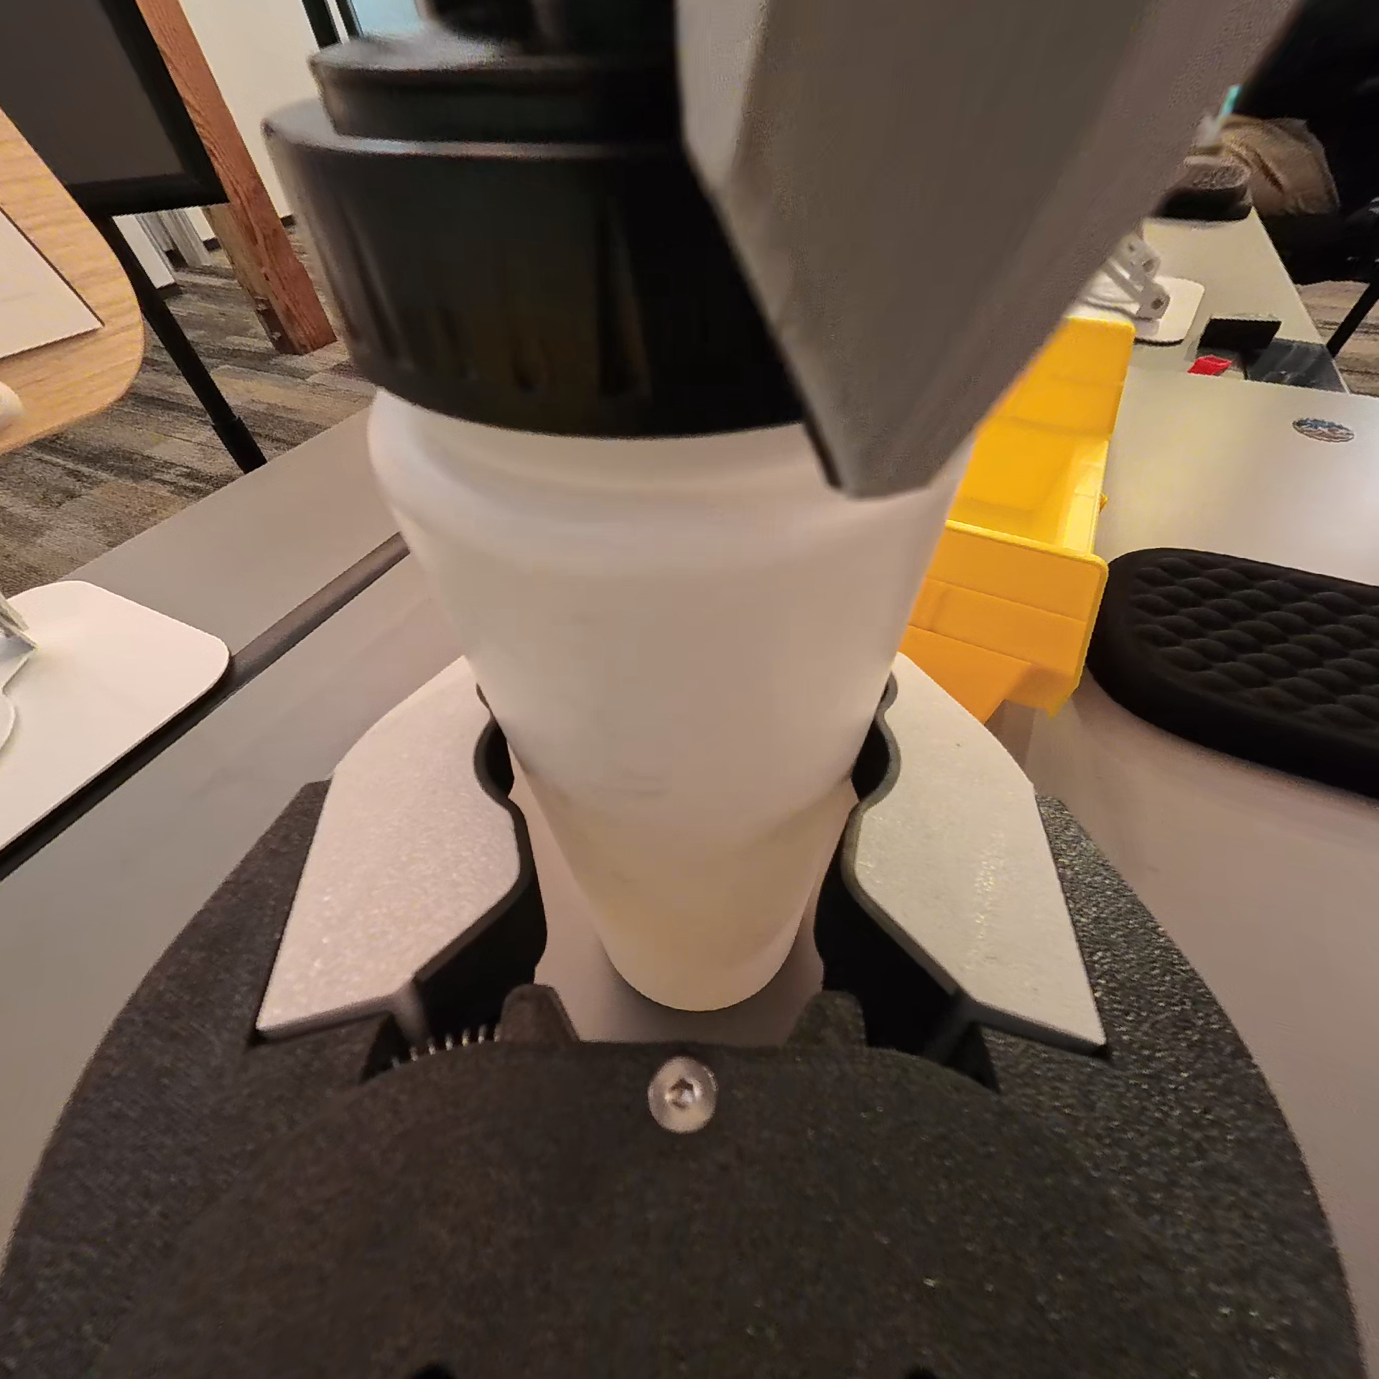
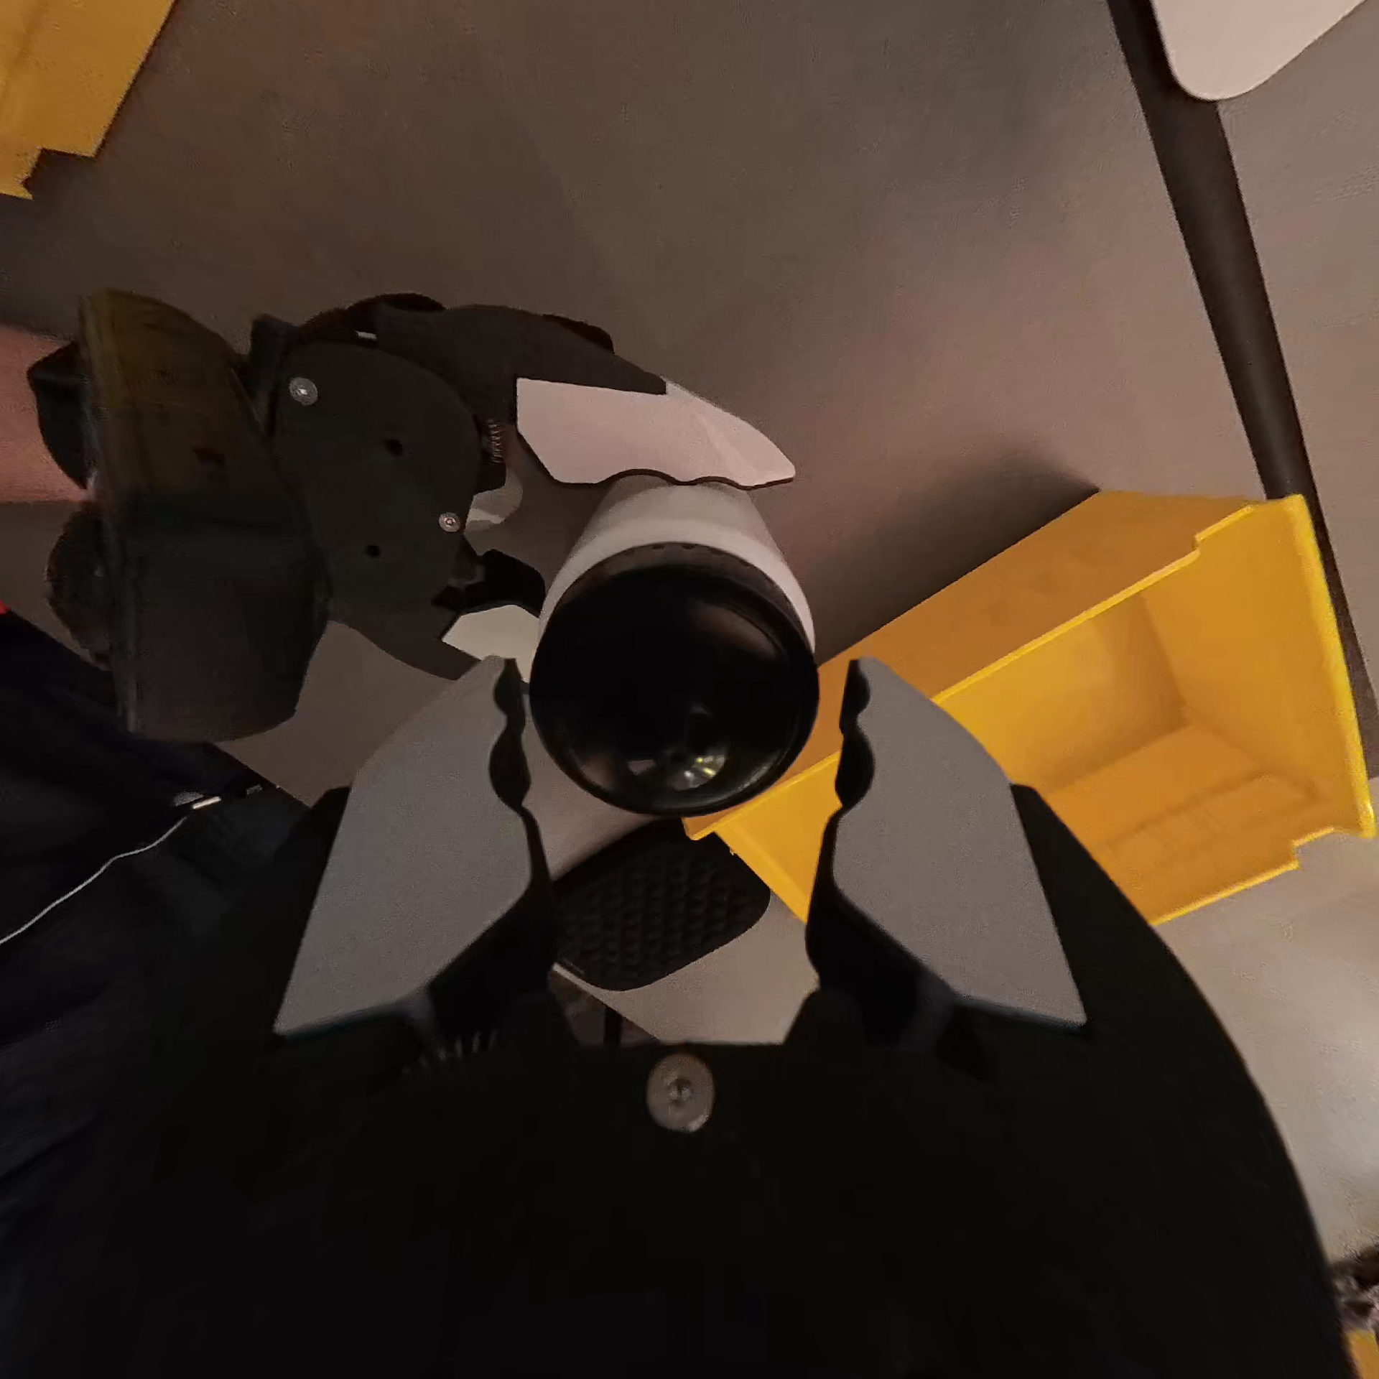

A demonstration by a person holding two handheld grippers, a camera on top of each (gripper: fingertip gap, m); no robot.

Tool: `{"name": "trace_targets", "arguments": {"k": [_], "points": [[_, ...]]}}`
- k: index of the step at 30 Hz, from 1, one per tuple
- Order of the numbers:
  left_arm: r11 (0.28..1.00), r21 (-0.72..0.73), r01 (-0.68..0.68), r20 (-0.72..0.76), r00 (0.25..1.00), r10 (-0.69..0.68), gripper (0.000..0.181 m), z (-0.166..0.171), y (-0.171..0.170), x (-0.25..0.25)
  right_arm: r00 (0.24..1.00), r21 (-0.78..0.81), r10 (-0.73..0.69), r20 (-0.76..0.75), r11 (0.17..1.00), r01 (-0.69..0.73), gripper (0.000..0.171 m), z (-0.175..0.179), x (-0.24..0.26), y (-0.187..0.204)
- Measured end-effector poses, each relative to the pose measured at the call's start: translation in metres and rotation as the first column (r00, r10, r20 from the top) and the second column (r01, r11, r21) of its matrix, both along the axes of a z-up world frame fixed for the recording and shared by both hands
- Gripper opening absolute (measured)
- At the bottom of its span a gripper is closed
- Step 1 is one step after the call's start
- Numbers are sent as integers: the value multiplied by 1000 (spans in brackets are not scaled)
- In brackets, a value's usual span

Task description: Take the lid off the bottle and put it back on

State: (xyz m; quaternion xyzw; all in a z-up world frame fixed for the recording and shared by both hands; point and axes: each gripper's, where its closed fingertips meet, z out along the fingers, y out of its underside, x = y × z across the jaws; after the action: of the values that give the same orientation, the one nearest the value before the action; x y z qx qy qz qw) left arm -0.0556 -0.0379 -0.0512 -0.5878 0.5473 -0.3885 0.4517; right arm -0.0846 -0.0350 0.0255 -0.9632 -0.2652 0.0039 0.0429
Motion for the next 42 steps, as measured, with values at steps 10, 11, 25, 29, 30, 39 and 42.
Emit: {"name": "trace_targets", "arguments": {"k": [10, 11, 25, 29, 30, 39, 42], "points": [[1000, -6, 16, 0, 1000, -16, 92, 0, -2, 1, 805, -28, 593, -20, 804, -594, 77, 0, -1, -6], [1000, -14, 14, 2, 1000, -14, 92, 0, -2, 1, 822, -20, 568, -35, 822, -569, 76, 0, -1, -4], [1000, -1, -8, -4, 1000, 8, 92, 0, 1, 0, 999, 44, 49, -14, 998, -48, 73, 4, -3, 2], [1000, -2, 1, -3, 1000, -1, 92, 0, 0, 0, 915, -12, 403, 21, 915, -403, 74, 3, -3, -2], [1000, -1, 2, -3, 1000, -2, 92, 0, 0, 0, 846, 3, 533, 30, 846, -533, 74, 3, -4, -2], [1000, -2, -3, -6, 1000, 3, 92, 0, 0, 0, 954, 84, 298, 27, 950, -299, 90, 3, 3, 4], [1000, -1, -4, -6, 1000, 4, 92, 0, 1, 0, 994, 94, 102, 25, 990, -104, 90, 1, 2, 4]]}}
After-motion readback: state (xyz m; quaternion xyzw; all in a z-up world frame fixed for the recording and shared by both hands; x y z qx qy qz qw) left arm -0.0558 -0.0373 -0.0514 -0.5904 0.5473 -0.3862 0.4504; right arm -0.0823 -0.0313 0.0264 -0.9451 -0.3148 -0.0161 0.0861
